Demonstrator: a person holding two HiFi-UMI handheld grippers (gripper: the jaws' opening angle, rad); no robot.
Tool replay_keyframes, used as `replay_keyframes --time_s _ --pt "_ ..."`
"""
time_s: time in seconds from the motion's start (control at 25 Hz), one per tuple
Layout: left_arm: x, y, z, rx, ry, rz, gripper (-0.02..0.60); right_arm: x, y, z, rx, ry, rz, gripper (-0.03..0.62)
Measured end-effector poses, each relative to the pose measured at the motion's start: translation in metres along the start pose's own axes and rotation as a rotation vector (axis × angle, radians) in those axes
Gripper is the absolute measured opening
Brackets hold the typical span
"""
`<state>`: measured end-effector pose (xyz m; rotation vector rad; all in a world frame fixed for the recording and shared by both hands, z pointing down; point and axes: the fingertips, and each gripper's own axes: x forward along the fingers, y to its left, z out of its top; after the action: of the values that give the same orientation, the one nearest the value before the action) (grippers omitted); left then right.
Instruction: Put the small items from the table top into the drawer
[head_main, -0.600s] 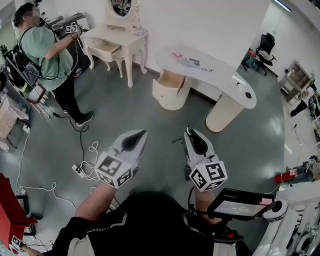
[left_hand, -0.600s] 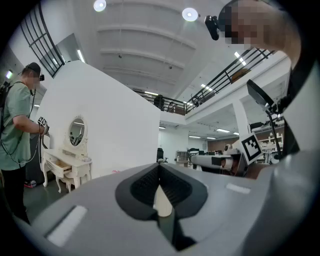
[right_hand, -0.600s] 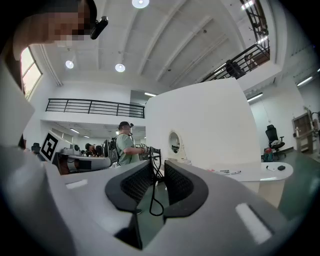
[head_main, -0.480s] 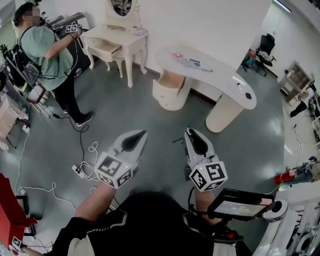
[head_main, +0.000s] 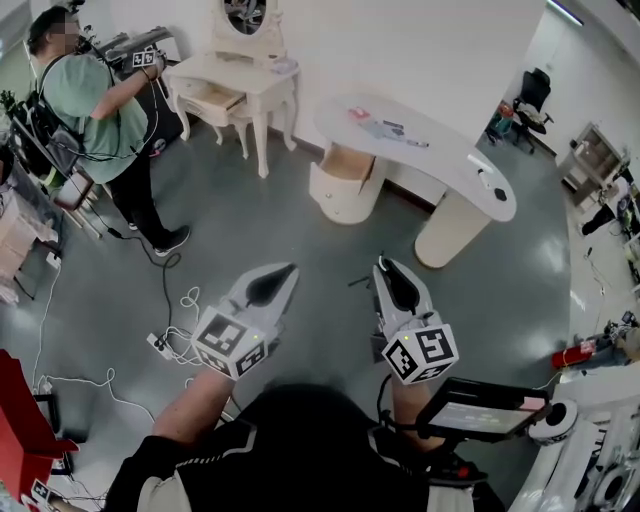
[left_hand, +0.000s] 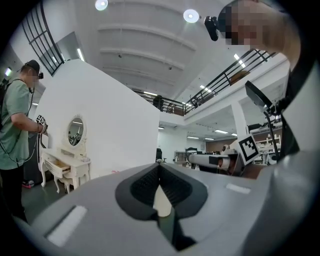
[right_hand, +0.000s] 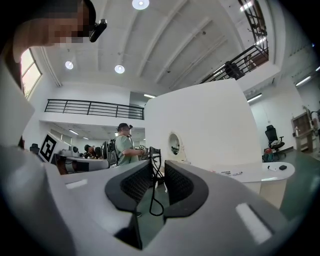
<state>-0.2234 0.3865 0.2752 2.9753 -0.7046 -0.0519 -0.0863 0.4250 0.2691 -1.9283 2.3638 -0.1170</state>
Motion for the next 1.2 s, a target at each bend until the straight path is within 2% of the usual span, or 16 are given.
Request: replay_keyframes --time_s 0.4,0.76,0.96,1.2 --pt "-0.019 0.025 -0.001 -0.01 -0.006 -0.019 0.0 0.02 0.023 -0.004 0.005 0.0 -0.006 0.08" --pt "-0.027 0.052 -0.011 -0.042 -0.014 -0.052 0.0 0.034 0.038 -0.013 0.026 -0.005 -0.052 0.08" --pt "-0.014 0.06 -0.015 -0.054 -0.011 -0.06 0.0 0.044 0.026 -0.019 0.033 0.011 -0.055 0.08" --pt "0.022 0.082 -0.013 -0.049 -0.005 -0.009 0.0 0.074 -0.009 -0.017 0.061 -0.012 -0.029 0.08"
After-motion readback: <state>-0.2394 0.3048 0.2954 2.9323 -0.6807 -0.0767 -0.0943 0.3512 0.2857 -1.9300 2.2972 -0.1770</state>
